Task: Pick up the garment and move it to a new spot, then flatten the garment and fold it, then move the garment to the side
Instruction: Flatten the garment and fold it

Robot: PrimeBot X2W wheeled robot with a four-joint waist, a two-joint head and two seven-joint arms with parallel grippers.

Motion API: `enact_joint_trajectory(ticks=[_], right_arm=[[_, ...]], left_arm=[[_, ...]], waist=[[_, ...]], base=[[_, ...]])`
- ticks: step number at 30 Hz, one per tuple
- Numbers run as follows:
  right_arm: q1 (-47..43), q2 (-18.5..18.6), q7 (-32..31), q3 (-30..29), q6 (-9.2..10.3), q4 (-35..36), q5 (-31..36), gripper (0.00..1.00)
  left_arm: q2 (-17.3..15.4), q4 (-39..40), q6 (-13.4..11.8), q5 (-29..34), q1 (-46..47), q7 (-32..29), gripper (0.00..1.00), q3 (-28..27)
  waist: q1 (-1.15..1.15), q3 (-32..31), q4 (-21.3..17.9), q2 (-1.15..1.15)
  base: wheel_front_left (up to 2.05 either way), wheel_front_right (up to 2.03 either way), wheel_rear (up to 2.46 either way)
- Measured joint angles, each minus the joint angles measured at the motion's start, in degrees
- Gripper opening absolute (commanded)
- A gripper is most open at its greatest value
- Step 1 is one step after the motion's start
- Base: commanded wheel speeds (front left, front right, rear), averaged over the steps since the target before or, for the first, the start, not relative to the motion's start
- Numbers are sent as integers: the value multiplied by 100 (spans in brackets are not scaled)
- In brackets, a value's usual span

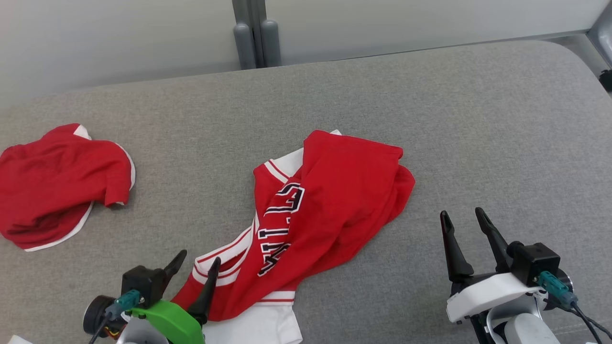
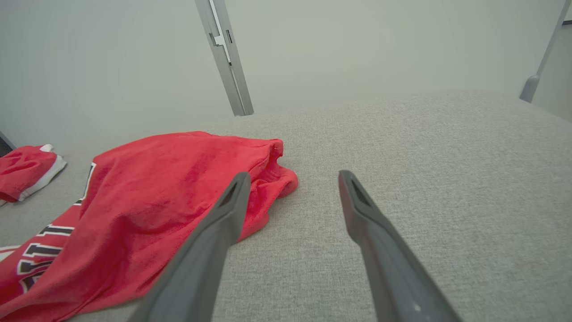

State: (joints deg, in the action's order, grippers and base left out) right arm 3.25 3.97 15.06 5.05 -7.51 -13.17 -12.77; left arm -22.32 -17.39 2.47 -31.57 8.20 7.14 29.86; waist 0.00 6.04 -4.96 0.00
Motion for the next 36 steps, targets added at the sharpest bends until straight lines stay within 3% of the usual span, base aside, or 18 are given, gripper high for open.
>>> enact_joint_trajectory(ticks=[6, 7, 8, 9, 10, 21, 30, 31, 32, 33, 36], right_arm=[[68, 2, 0, -4, 0, 1, -8, 100], [68, 7, 0, -12, 0, 0, -10, 100], [68, 10, 0, -23, 0, 2, -12, 100], [68, 15, 0, -27, 0, 2, -14, 100], [69, 18, 0, -32, 0, 1, -14, 100], [123, 23, 0, -11, 0, 1, -5, 100], [175, 27, 0, 10, 0, -16, -7, 100], [175, 26, 0, 11, 0, -16, -8, 100], [175, 26, 0, 13, 0, -18, -9, 100], [175, 25, 0, 13, 0, -20, -11, 100], [171, 25, 0, -22, 0, -41, -15, 100]], left_arm=[[138, -705, 115, -75, 16, 30, 100, 109], [189, -829, 159, -88, 55, 32, 95, 144], [226, -920, 191, -111, 105, 32, 57, 176], [247, -990, 211, -109, 152, 32, 13, 199], [271, -1067, 232, -104, 213, 45, 0, 222], [361, -1424, 332, -16, 1112, 526, 0, 130], [339, -1897, 155, -57, 1684, 757, 0, -372], [341, -1983, 155, -43, 1716, 761, 9, -380], [357, -2038, 155, -13, 1720, 764, 44, -387], [383, -2081, 155, -5, 1720, 765, 100, -391], [492, -2103, 156, 58, 1716, 781, 100, -457]], waist=[[0, 111, -120, 0], [0, 128, -133, 0], [0, 140, -138, 0], [0, 149, -138, 0], [0, 156, -135, 0], [0, 170, -102, 0], [0, 224, -281, 0], [0, 235, -302, 0], [0, 245, -321, 0], [0, 249, -334, 0], [0, 222, -341, 0]], base=[[0, 0, 0], [0, 0, 0], [0, 0, 0], [0, 0, 0], [0, 0, 0], [0, 0, 0], [0, 0, 0], [0, 0, 0], [0, 0, 0], [0, 0, 0], [0, 0, 0]])
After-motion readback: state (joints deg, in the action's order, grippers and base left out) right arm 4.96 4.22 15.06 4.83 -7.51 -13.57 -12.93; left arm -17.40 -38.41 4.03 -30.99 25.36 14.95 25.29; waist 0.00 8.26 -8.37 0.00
